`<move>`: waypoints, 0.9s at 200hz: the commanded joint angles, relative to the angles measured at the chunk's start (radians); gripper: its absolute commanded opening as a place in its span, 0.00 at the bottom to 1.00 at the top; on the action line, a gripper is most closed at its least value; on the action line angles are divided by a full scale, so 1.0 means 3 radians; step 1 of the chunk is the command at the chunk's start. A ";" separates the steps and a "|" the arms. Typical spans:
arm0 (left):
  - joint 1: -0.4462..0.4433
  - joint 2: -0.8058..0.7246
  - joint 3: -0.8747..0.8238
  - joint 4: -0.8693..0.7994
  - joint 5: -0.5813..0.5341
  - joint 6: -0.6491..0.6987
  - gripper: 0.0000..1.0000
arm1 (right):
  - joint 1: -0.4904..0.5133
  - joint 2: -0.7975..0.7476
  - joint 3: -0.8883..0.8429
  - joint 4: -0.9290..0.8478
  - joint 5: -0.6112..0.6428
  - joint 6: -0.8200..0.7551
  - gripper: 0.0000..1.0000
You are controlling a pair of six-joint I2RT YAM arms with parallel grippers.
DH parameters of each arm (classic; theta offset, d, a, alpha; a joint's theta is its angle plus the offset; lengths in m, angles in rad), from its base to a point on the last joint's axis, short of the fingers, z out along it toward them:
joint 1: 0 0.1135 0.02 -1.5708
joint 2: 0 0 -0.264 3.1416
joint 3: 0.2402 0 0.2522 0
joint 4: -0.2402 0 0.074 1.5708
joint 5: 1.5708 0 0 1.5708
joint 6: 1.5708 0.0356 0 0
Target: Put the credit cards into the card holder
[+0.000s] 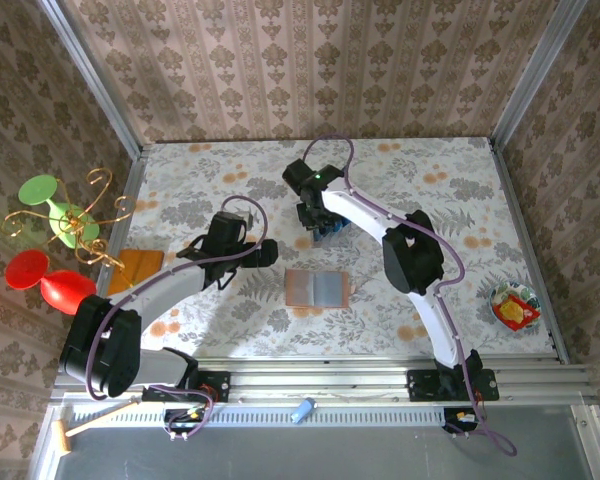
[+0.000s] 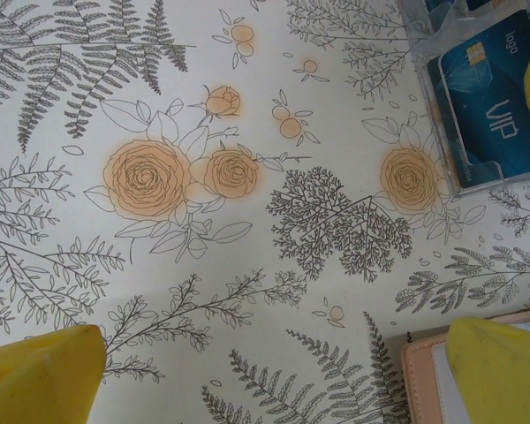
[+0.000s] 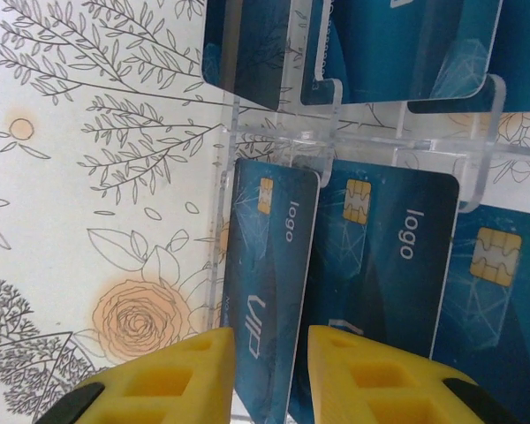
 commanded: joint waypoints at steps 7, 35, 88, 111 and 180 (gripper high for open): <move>0.0030 -0.0019 -0.0049 0.0046 0.0046 -0.0068 1.00 | 0.0026 0.0115 0.0141 -0.0211 0.0137 -0.0029 0.30; 0.0035 -0.0012 -0.0060 0.0065 0.0054 -0.0071 1.00 | 0.0036 0.0136 0.0168 -0.0241 0.0170 -0.0035 0.29; 0.0040 -0.0021 -0.0069 0.0083 0.0067 -0.0076 1.00 | 0.0045 0.0123 0.0167 -0.0174 0.0015 0.0014 0.25; 0.0044 -0.0020 -0.0071 0.0081 0.0070 -0.0071 1.00 | 0.0056 0.0107 0.0174 -0.0148 -0.0042 0.0026 0.23; 0.0046 -0.0014 -0.0092 0.0108 0.0064 -0.0071 1.00 | 0.0061 0.0023 0.0127 -0.0004 -0.0217 0.0086 0.20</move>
